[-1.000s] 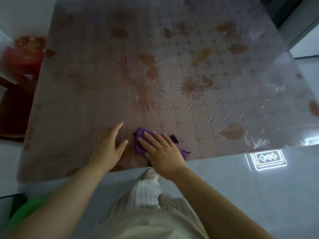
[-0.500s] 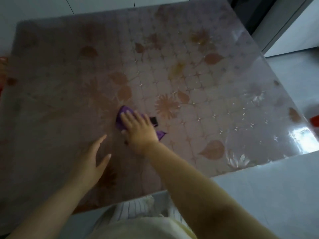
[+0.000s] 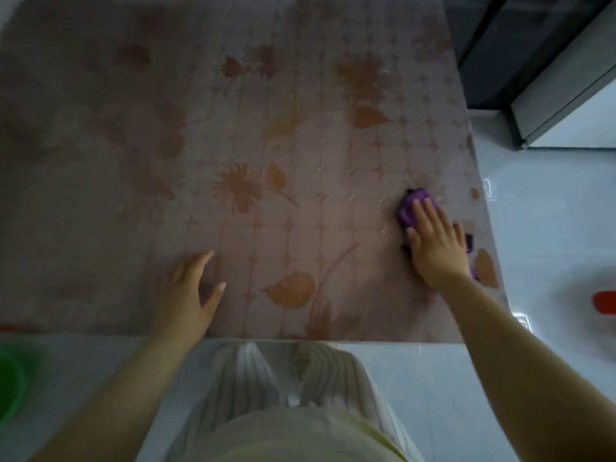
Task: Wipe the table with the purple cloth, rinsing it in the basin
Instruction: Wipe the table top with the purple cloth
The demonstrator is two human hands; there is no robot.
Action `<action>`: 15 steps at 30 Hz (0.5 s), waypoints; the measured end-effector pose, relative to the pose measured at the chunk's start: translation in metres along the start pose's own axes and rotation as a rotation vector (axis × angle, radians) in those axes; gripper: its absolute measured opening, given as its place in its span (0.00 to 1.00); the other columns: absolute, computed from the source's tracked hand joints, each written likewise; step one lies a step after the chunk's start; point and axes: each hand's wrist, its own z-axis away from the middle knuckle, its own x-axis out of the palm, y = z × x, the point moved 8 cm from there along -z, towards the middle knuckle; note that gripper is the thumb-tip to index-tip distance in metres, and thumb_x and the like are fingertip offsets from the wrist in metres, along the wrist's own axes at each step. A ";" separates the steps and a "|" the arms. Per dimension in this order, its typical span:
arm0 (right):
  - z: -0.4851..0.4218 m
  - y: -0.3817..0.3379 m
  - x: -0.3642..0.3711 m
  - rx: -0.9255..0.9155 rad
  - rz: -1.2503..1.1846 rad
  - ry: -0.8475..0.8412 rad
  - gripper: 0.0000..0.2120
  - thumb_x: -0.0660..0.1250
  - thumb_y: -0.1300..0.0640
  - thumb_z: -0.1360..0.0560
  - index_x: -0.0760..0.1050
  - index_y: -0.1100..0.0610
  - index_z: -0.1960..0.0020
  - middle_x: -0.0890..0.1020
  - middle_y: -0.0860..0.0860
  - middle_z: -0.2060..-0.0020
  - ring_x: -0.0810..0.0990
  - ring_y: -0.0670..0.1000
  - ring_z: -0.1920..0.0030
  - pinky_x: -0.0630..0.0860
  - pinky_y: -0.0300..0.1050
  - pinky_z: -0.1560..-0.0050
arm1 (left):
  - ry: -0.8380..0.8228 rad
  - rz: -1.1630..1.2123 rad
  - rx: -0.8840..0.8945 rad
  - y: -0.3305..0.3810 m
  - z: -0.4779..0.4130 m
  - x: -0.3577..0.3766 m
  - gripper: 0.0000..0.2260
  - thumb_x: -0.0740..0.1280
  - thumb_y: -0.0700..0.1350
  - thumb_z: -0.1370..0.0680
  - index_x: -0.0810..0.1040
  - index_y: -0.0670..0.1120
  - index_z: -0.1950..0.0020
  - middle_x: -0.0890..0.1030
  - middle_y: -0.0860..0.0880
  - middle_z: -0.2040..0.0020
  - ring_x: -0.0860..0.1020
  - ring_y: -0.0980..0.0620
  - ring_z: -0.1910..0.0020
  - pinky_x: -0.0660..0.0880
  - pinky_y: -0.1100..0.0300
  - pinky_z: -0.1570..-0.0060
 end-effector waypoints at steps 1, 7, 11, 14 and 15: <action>0.000 0.026 -0.005 0.071 0.000 0.003 0.25 0.43 0.46 0.20 0.44 0.47 0.24 0.47 0.47 0.24 0.45 0.50 0.24 0.43 0.53 0.26 | -0.002 -0.028 0.002 0.005 0.010 0.007 0.27 0.61 0.56 0.30 0.69 0.45 0.34 0.76 0.38 0.40 0.72 0.37 0.41 0.67 0.41 0.40; 0.046 -0.041 0.021 -0.106 0.032 0.028 0.28 0.43 0.45 0.23 0.52 0.51 0.25 0.55 0.50 0.25 0.54 0.53 0.25 0.49 0.54 0.27 | 0.003 -0.131 0.015 0.027 0.052 0.039 0.31 0.56 0.62 0.33 0.71 0.46 0.36 0.76 0.40 0.38 0.74 0.36 0.42 0.67 0.34 0.44; 0.118 -0.123 0.051 -0.531 0.072 -0.078 0.26 0.45 0.47 0.23 0.55 0.50 0.26 0.59 0.47 0.27 0.59 0.53 0.27 0.49 0.57 0.30 | 0.031 -0.185 -0.098 0.034 0.063 0.055 0.27 0.63 0.57 0.27 0.63 0.50 0.30 0.69 0.43 0.31 0.68 0.37 0.35 0.60 0.35 0.36; 0.142 -0.089 0.053 -0.639 0.091 -0.109 0.24 0.42 0.46 0.21 0.55 0.48 0.26 0.60 0.45 0.27 0.61 0.50 0.28 0.53 0.52 0.26 | 0.042 -0.197 -0.184 0.038 0.067 0.061 0.29 0.61 0.55 0.25 0.55 0.51 0.27 0.61 0.43 0.27 0.61 0.38 0.31 0.55 0.37 0.32; 0.145 -0.065 0.048 -0.629 0.125 -0.088 0.24 0.41 0.45 0.20 0.57 0.48 0.27 0.63 0.45 0.28 0.64 0.50 0.29 0.55 0.50 0.28 | 0.033 -0.177 -0.198 0.039 0.068 0.063 0.29 0.60 0.55 0.24 0.53 0.52 0.26 0.59 0.43 0.26 0.59 0.38 0.30 0.54 0.37 0.32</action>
